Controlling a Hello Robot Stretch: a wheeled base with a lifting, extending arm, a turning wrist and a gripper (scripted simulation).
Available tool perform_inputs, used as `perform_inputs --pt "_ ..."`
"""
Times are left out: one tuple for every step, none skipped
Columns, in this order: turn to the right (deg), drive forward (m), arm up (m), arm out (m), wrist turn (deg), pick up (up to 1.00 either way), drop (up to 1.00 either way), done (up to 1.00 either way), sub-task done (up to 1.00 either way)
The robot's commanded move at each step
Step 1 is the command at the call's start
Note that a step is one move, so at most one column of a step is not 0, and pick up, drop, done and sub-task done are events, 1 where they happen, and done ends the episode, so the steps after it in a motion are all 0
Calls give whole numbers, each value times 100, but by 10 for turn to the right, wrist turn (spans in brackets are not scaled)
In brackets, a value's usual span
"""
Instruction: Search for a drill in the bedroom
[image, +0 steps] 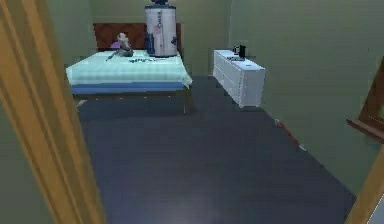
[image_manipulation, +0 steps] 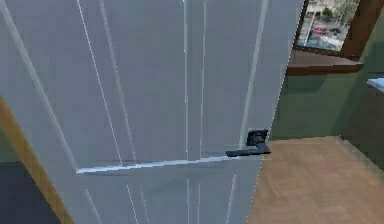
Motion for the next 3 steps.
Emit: perform_inputs --pt "300 0 0 0 0 0 0 0 0" --pt "0 35 0 0 0 0 0 0 0" --pt "-360 0 0 0 0 0 0 0 0"
